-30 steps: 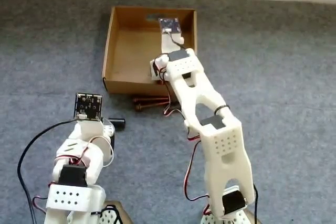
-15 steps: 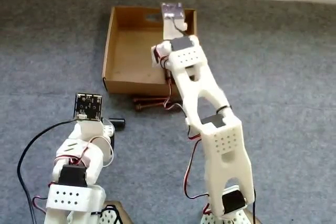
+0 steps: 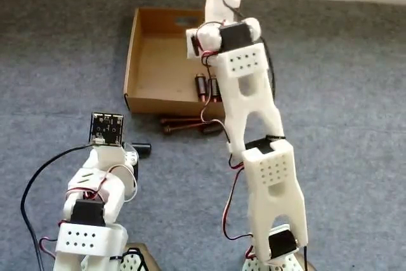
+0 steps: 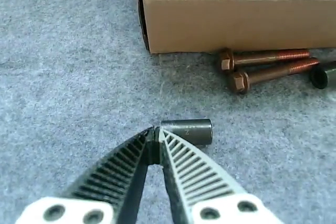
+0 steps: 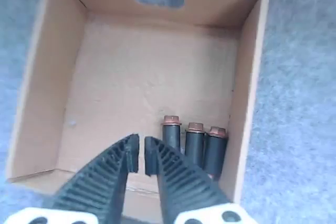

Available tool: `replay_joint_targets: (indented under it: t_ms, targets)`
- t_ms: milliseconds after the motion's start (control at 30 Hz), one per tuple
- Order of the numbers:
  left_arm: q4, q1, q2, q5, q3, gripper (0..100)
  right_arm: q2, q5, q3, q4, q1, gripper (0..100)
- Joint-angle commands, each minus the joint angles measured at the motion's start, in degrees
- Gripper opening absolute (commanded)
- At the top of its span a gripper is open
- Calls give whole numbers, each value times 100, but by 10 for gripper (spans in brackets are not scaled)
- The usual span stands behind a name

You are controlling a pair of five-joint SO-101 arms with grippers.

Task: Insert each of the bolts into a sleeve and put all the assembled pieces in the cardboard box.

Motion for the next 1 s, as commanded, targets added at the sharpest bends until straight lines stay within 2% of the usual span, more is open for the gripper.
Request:
replay_joint_targets:
  t_ms: [0,300,600,800,967]
  targets:
    - [-123,66,40,-35,-92,41,-57,-9,-1481,541,75,20]
    - [-132,48,40,-35,-92,41,-110,-9,-875,541,-13,24]
    - [-132,57,40,-35,-84,41,-171,-9,-919,541,-154,24]
    - [-132,57,40,-35,-40,41,-971,-9,-813,541,-136,24]
    - [-132,57,40,-35,-40,41,-1947,-9,576,541,-233,24]
